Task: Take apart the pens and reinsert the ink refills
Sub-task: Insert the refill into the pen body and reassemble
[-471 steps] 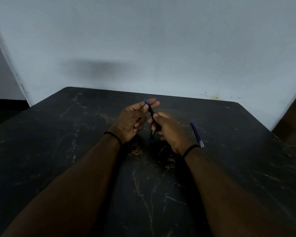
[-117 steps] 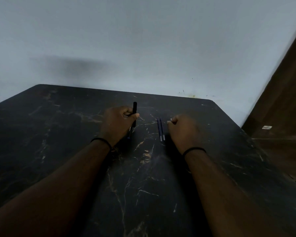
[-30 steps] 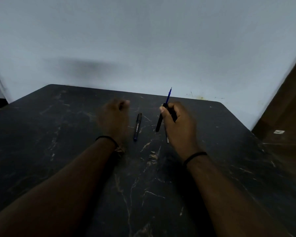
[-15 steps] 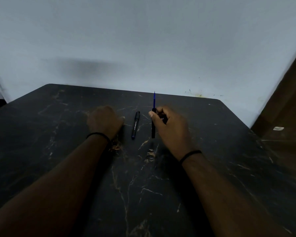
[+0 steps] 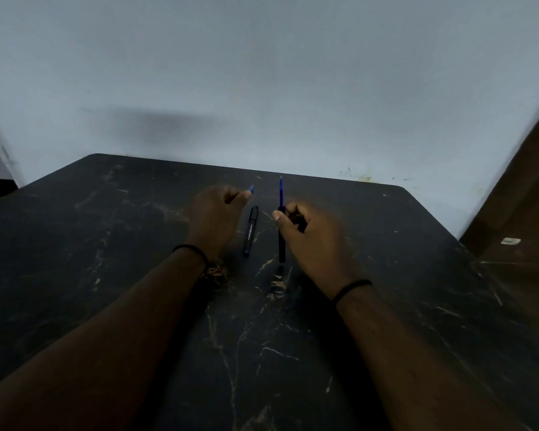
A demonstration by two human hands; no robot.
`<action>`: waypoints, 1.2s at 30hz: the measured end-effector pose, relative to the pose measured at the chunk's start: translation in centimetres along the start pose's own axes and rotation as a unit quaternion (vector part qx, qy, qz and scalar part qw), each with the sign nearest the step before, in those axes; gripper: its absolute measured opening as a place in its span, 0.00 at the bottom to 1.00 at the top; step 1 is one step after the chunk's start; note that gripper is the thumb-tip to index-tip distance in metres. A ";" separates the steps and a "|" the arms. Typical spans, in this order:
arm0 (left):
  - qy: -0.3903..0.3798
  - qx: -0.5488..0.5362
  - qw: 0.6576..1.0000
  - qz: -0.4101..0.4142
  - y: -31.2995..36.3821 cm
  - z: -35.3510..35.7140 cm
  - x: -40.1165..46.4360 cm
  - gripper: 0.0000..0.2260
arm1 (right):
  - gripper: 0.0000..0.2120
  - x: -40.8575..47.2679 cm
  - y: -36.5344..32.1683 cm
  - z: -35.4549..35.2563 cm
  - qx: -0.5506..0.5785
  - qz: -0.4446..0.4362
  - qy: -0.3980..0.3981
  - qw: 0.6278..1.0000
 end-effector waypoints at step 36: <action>-0.096 -0.485 0.851 -0.175 -0.3 0.8 -0.3 0.09 | 0.09 -0.1 0.3 1.1 -0.018 -0.053 -0.054 0.997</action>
Point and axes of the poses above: each hand's wrist, its own x-axis towards the middle knuckle, its own z-axis out of the palm, y = z × x, the point moved 2 cm from there along x, towards the middle knuckle, and after that the axes turned 5 degrees about -x, right-handed, at the moved point
